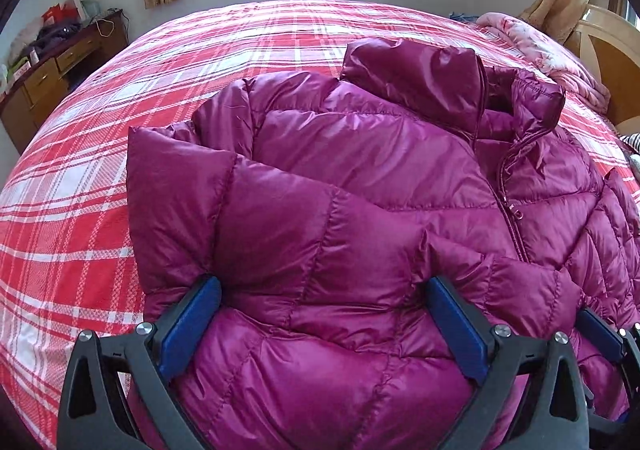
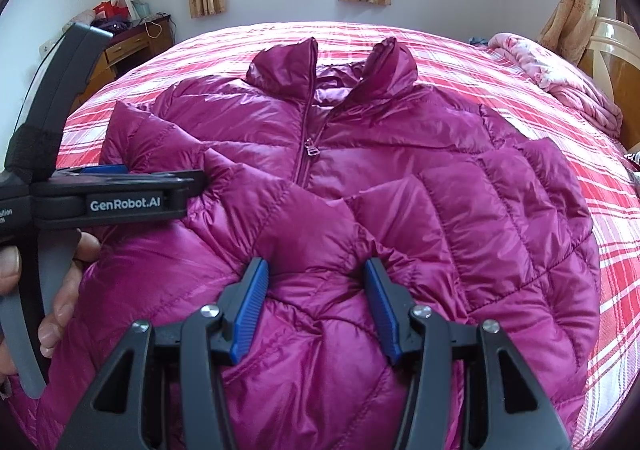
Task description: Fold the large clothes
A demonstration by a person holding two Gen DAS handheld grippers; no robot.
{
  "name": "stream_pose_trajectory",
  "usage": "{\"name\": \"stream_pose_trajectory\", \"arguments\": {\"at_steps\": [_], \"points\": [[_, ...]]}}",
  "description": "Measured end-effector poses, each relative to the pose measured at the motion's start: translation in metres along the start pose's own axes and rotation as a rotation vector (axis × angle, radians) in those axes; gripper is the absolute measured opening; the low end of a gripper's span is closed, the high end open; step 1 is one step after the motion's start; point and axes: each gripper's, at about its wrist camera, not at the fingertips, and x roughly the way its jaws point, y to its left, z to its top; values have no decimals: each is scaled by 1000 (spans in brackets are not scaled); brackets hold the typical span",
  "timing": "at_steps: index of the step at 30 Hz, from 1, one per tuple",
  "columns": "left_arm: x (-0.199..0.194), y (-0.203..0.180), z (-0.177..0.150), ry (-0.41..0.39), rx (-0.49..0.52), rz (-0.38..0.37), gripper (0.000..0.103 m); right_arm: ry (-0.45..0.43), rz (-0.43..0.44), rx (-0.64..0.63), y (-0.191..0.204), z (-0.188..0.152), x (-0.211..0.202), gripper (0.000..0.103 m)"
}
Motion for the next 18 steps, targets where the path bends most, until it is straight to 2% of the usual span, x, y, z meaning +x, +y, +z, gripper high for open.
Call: {"name": "stream_pose_trajectory", "arguments": {"at_steps": [6,9,11,13,16,18], "points": [[-1,-4,0,-2,13,25,102,2,-2,-2,1,0,0,54],[-15,-6,-2,-11,48,71,102,14,45,24,-5,2,-2,56],[-32,-7,1,-48,70,96,102,31,105,42,-10,5,-9,64],[-53,-7,10,-108,77,80,102,14,153,28,-12,9,-21,77],[-73,-9,34,-164,61,44,102,-24,159,-1,-18,24,-35,81],[-72,-14,55,-164,45,26,102,-17,170,29,-30,39,-33,81]]}}
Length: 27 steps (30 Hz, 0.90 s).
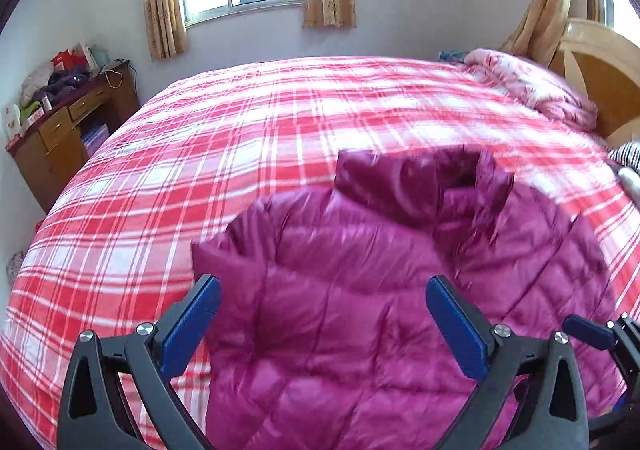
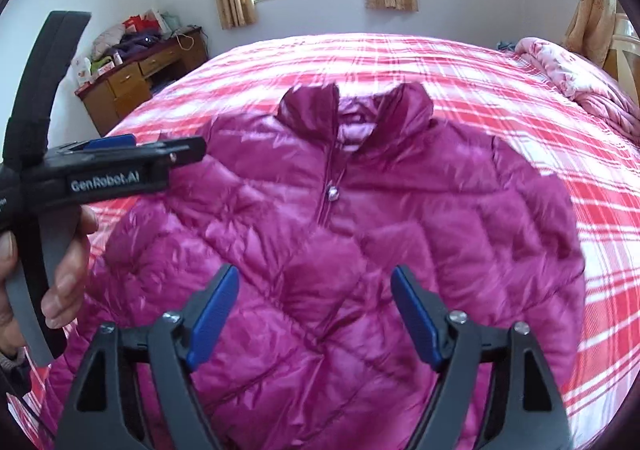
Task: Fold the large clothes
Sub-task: 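Lift the hem with both tools and fold it toward the collar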
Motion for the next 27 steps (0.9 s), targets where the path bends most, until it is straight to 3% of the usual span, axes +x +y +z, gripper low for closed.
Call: {"name": "stream_pose_trajectory", "arguments": {"at_steps": [8,13,19,21,23,25,27], "points": [[61,-21,72,40,42,71,102,-23,-99,111,-73,87,22,82],[105,-25,119,96,-36,11,102,-24,-137,121,-92,135,50,83],[137,-51,111,108,78,93,102,49,-180,43,-93,155,97,83],[137,-47,100,111,94,94,91,76,-192,21,-94,152,105,82],[134,-40,89,129,105,64,79,88,-174,27,-99,145,106,73],[131,-32,76,146,123,75,70,114,-165,40,-103,136,106,42],[127,-24,65,160,125,64,52,130,-165,29,-102,128,104,24]]}}
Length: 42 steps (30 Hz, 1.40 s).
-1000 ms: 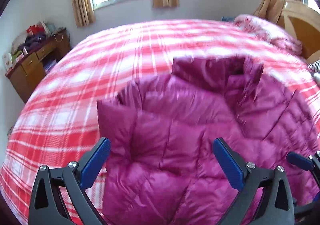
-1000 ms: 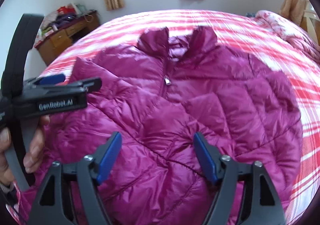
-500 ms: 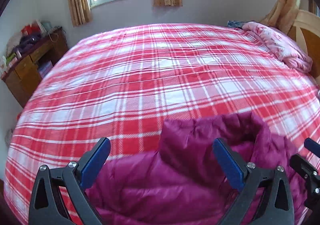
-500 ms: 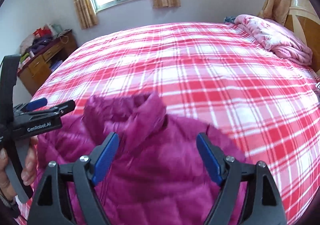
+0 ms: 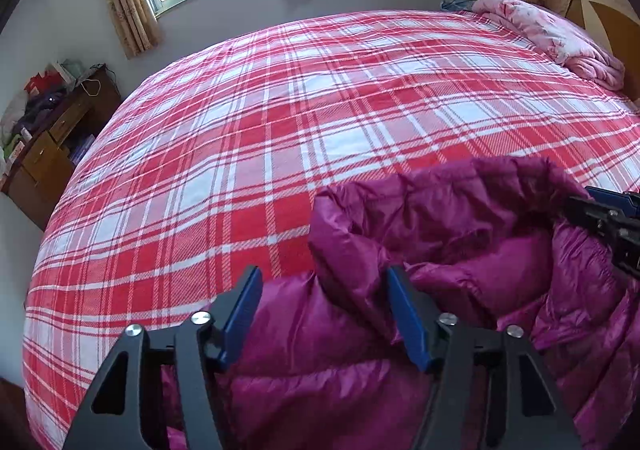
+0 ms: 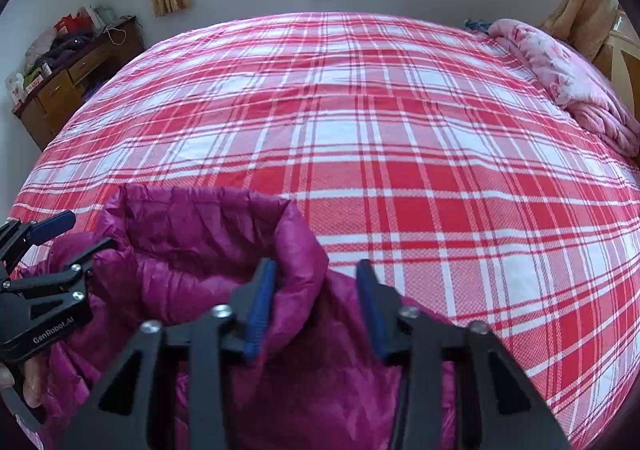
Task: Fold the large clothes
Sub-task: 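Lift the hem with both tools and fold it toward the collar, then lay the folded hem onto the jacket body with both tools and release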
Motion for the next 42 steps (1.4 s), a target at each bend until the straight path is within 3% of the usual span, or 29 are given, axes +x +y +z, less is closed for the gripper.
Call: {"name": "stream_pose_trajectory", "arguments": {"at_steps": [1,3,10,14,16,18,19,23,28,30,35,37,39,42], "points": [[-1,4,-7,10,-1,-21,46,-7,-6,-11,1,-5,-4,18],[-4,8,-18,18,3,-38,26,-26,-19,-38,2,-14,-16,15],[-15,14,-44,5,21,-19,25,-35,-59,-73,-5,-40,-22,10],[-37,28,-38,-59,-69,-10,25,-45,-62,-81,-9,-52,-11,9],[-51,38,-25,-103,-135,-10,35,-58,-56,-70,-10,-54,-11,9],[-60,43,-11,-158,-178,28,81,-77,-47,-56,-12,-58,-10,9],[-63,44,-5,-187,-195,37,86,-90,-45,-53,-13,-60,-9,9],[-57,29,24,-200,-208,2,87,-126,-45,-64,-11,-72,-4,9],[-55,-16,51,-256,-115,-36,87,-151,-62,-84,-5,-76,-6,9],[-43,-30,52,-210,-82,-55,87,-156,-52,-76,-8,-76,-6,9],[0,-30,14,-58,-73,6,87,-164,-26,-56,-13,-76,-6,9],[14,-23,-8,-16,-86,-5,87,-166,-20,-58,-13,-76,-7,10],[21,-21,-24,-7,-93,-21,87,-183,6,-51,-14,-77,-14,10],[17,-22,-29,-28,-93,-23,87,-246,59,17,-21,-80,-41,22]]}}
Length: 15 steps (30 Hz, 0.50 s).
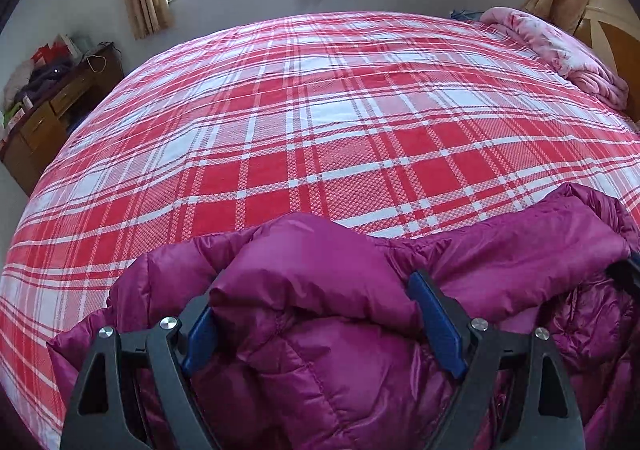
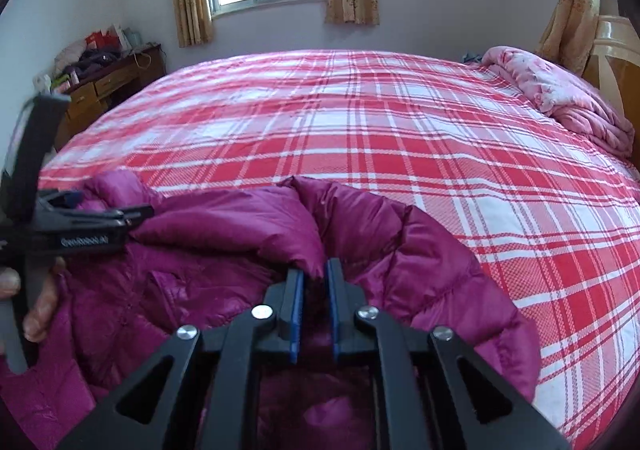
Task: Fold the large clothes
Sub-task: 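Lay the folded hem onto the jacket body with both tools and release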
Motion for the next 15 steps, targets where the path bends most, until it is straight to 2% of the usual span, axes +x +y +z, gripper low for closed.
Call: {"name": "stream_pose_trajectory", "arguments": {"at_steps": [3,5,8,10,13,15], "points": [[0,-1,1,0,-7,-6,87,-99,-9,53,2,11,-32,38],[1,-1,0,-4,-10,-8,87,-139,-36,47,12,28,-40,43],[-2,-2,2,-10,-4,7,87,-104,-26,11,31,50,-21,43],[-16,0,4,-40,-11,28,87,-22,-15,-10,40,53,5,42],[-56,0,13,-165,-14,-22,87,55,-10,-21,44,40,31,38],[-65,-4,22,-179,-12,-70,87,67,-23,-27,40,27,37,38]]}}
